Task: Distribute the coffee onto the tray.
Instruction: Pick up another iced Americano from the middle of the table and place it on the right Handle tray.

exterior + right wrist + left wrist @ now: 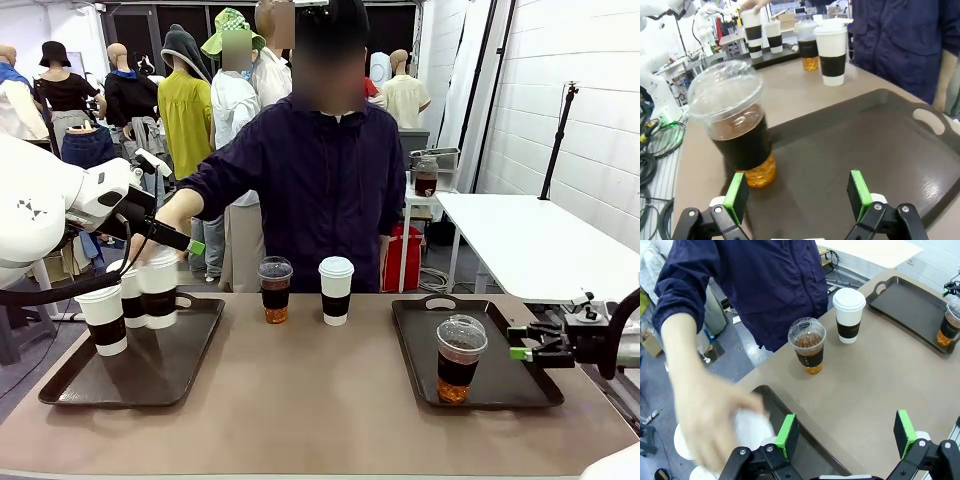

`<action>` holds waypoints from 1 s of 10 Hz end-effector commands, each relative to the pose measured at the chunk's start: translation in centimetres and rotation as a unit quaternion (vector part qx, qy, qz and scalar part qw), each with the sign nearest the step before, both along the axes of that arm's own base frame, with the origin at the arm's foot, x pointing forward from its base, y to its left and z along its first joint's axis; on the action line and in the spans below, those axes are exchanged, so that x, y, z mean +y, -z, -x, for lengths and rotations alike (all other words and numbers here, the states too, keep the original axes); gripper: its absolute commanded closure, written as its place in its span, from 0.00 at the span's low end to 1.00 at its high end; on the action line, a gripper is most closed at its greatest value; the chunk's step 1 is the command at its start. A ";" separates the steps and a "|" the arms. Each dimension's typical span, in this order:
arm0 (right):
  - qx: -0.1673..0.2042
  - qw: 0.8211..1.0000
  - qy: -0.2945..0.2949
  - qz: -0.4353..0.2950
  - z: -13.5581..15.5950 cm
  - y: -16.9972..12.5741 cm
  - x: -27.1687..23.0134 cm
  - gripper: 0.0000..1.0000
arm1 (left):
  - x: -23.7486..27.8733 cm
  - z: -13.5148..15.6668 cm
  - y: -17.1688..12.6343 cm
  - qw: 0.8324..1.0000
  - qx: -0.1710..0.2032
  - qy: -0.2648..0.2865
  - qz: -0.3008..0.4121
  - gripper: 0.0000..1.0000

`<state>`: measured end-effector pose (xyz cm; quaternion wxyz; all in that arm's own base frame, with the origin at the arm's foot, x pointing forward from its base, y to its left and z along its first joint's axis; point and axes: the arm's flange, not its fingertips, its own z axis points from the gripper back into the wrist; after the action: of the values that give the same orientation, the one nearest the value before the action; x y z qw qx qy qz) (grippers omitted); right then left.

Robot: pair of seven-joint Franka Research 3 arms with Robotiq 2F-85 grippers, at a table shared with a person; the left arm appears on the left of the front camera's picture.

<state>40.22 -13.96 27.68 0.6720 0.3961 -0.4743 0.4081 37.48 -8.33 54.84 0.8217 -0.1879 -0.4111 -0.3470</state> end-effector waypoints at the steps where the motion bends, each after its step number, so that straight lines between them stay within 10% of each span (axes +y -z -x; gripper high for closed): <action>1: -0.014 1.000 -0.013 -0.003 -3.6 0.4 -0.3 0.00 | 0.2 0.0 0.1 1.000 0.003 0.001 0.003 0.00; 10: -0.043 0.997 -0.056 -0.005 -18.1 -1.0 5.8 0.00 | 0.2 0.0 0.1 1.000 0.003 0.001 0.003 0.00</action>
<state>57.54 -8.43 28.51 0.6179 0.4042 -0.4871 0.4664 37.47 -8.33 54.83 0.8218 -0.1877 -0.4111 -0.3471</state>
